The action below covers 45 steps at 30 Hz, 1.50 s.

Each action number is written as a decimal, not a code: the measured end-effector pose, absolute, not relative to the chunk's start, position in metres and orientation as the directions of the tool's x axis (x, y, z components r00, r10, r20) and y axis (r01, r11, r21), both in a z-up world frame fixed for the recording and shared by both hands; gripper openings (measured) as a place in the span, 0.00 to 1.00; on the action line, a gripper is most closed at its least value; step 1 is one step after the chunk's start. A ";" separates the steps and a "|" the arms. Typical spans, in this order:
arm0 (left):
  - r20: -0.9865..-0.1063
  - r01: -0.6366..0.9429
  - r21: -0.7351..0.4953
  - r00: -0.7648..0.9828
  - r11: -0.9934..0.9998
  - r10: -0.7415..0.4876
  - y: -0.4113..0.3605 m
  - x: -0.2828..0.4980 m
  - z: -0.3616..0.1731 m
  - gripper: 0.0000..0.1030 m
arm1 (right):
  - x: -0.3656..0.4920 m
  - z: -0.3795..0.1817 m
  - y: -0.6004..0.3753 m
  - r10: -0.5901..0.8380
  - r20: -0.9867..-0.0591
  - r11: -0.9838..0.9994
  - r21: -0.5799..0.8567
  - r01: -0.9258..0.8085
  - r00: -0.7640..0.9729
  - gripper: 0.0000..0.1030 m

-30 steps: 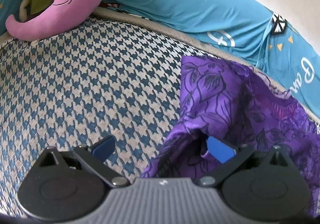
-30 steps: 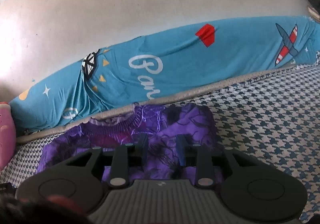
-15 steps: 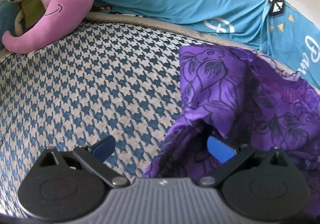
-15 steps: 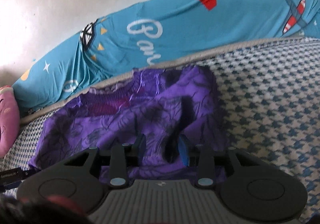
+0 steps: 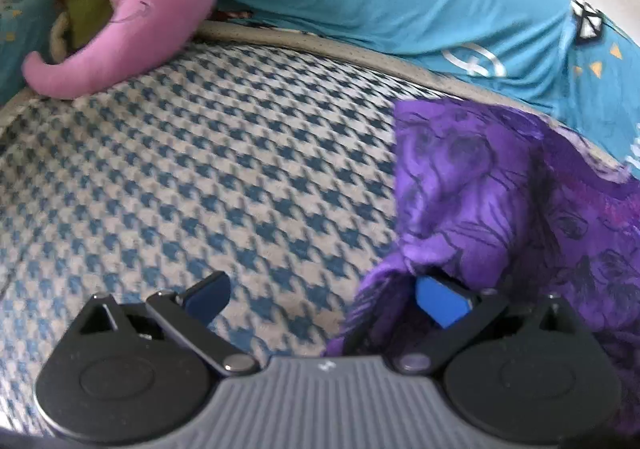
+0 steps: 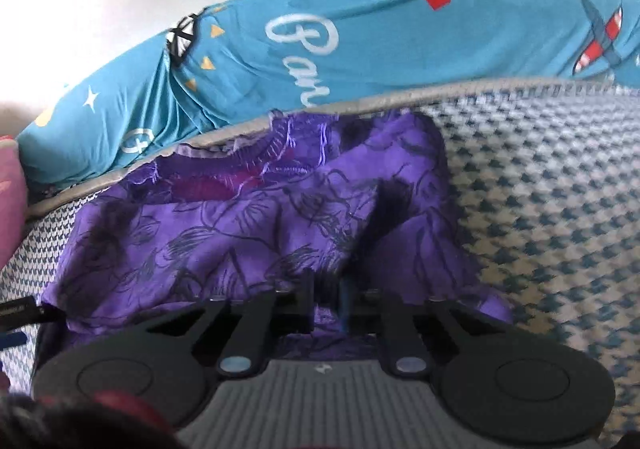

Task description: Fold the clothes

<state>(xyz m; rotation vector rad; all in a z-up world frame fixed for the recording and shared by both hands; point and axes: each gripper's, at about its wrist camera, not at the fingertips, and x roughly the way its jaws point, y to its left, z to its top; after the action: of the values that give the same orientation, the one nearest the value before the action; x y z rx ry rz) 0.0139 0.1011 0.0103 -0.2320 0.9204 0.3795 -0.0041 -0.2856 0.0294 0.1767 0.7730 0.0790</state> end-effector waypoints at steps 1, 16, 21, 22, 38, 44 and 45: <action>-0.804 -0.430 -0.022 0.545 0.903 0.239 0.104 0.013 0.010 0.99 | -0.006 0.030 -0.286 0.133 -0.696 0.985 0.174 -0.015 0.706 0.13; -0.848 -0.468 0.008 0.465 0.884 0.254 0.130 -0.007 0.008 1.00 | -0.008 0.031 -0.321 0.106 -0.736 0.984 0.177 0.038 0.669 0.17; -0.831 -0.413 -0.050 0.523 0.909 0.192 0.122 -0.020 0.022 1.00 | -0.008 0.033 -0.327 0.100 -0.727 0.978 0.197 0.067 0.679 0.18; -0.823 -0.402 -0.055 0.536 0.914 0.186 0.119 -0.022 0.024 1.00 | -0.008 0.034 -0.327 0.101 -0.724 0.977 0.201 0.068 0.682 0.18; -0.783 -0.307 -0.087 0.609 0.948 0.126 0.077 0.005 0.031 1.00 | 0.010 0.031 -0.309 0.236 -0.630 0.957 0.285 -0.062 0.740 0.22; -0.783 -0.296 -0.077 0.609 0.952 0.126 0.070 0.013 0.030 1.00 | 0.022 0.025 -0.303 0.262 -0.632 0.951 0.298 -0.083 0.729 0.22; -0.784 -0.295 -0.075 0.608 0.953 0.127 0.070 0.014 0.029 1.00 | 0.024 0.023 -0.303 0.256 -0.638 0.953 0.294 -0.077 0.726 0.22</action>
<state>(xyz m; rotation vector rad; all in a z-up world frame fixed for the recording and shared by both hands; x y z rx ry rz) 0.0143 0.0700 0.0293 -0.2045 0.8863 0.2454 0.0236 -0.3027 0.0232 0.2560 0.7371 0.1856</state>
